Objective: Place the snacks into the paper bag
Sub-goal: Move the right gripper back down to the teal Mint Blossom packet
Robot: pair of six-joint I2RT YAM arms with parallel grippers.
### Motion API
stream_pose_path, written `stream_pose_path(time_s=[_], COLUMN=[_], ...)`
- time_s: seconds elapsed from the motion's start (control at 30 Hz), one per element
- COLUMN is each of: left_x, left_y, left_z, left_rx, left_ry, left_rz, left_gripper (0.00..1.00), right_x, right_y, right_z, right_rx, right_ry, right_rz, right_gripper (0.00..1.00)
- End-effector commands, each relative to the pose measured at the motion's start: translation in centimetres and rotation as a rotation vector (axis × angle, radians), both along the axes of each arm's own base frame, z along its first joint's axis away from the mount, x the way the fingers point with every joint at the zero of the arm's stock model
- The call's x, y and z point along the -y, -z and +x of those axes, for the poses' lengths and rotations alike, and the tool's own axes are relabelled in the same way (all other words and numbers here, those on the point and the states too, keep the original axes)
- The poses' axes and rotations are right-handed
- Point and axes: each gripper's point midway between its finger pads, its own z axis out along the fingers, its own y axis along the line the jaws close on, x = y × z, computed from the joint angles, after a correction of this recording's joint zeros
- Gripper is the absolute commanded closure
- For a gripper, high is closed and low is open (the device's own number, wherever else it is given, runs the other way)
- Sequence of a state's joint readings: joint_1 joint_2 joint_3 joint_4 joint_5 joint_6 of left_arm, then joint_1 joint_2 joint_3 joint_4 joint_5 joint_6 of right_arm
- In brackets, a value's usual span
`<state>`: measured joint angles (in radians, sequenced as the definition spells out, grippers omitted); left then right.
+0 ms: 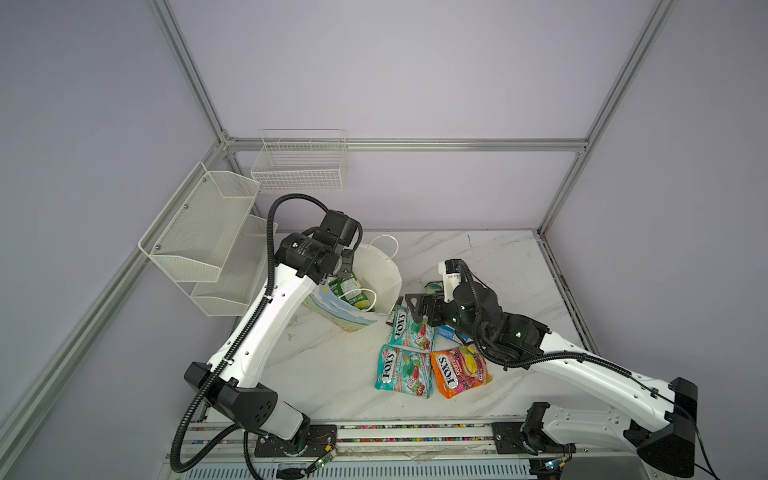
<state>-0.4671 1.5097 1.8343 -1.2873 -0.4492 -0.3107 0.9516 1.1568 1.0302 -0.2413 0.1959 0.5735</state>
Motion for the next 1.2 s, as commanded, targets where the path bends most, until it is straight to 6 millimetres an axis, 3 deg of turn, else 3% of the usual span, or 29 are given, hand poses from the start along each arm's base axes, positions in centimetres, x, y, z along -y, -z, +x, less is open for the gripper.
stream_pose_path(time_s=[0.0,0.13,0.2,0.6,0.9,1.17], left_x=[-0.1,-0.1,-0.2,-0.3,-0.4,-0.4], left_y=[-0.6,-1.0,-1.2,-1.1,-1.0,-1.0], left_z=[-0.6,-0.6,-0.7,-0.8,-1.0,-1.1], left_rx=[0.028,0.038,0.044,0.04,0.041,0.04], left_ry=[0.015,0.017,0.015,0.019,0.019,0.021], left_rz=[-0.015,-0.015,-0.016,-0.012,-0.016,-0.018], left_gripper=[1.0,1.0,1.0,1.0,1.0,1.0], right_x=[1.3,1.8,1.1,1.9,4.8,4.3], right_y=[1.5,2.4,3.3,10.5,13.4,16.7], right_z=[-0.3,0.1,-0.2,-0.2,0.9,1.0], right_rx=[-0.08,-0.099,-0.106,-0.247,-0.328,-0.399], right_ry=[0.044,0.079,0.027,0.039,0.06,0.015], right_rz=[0.032,0.045,0.024,-0.081,0.015,0.06], right_gripper=[0.03,0.03,0.03,0.04,0.09,0.15])
